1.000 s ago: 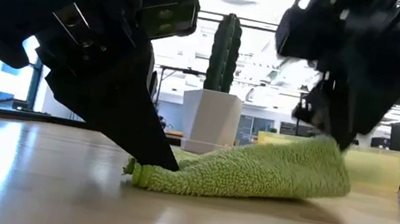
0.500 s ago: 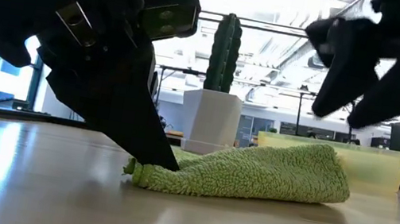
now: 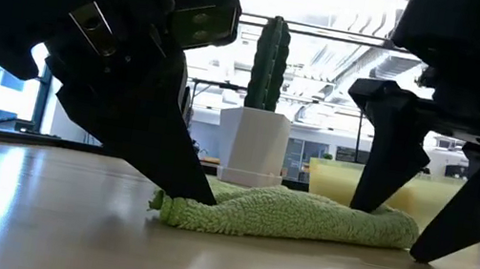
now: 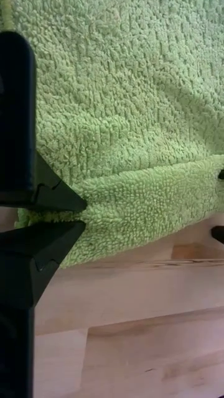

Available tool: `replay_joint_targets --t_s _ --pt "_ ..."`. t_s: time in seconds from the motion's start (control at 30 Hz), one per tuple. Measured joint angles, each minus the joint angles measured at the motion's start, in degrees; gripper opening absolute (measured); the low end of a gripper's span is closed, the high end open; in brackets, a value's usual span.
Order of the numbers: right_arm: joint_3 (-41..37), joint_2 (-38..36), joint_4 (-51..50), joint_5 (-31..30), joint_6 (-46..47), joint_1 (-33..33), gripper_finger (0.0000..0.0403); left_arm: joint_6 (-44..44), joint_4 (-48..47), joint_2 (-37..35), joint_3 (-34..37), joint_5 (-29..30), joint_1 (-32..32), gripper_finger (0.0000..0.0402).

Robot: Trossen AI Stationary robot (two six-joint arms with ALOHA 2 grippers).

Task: Roll microfiber towels into tight, uniform cylinder then place into a basket
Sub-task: Roll the light green towel

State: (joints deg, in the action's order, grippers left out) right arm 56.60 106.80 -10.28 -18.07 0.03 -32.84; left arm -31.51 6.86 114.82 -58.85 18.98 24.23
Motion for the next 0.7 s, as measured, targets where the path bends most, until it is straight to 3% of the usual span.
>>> replay_joint_targets --t_s 0.2,0.37,0.57,0.7 --pt "0.13 0.31 -1.21 2.50 6.40 0.97 0.0193 -2.40 2.86 0.16 0.01 -5.32 -0.07 0.0029" --pt "0.15 0.46 -2.01 2.89 9.82 0.98 0.0125 -7.97 4.90 0.20 0.04 -11.56 -0.07 0.0033" --pt "0.10 0.55 -1.75 1.23 10.52 0.96 0.0022 -10.32 4.96 0.11 0.02 -12.06 0.02 0.0033" --pt "0.07 0.55 -2.12 2.40 10.53 1.42 0.0011 -8.46 4.39 -1.85 0.00 -12.26 0.17 0.0033"
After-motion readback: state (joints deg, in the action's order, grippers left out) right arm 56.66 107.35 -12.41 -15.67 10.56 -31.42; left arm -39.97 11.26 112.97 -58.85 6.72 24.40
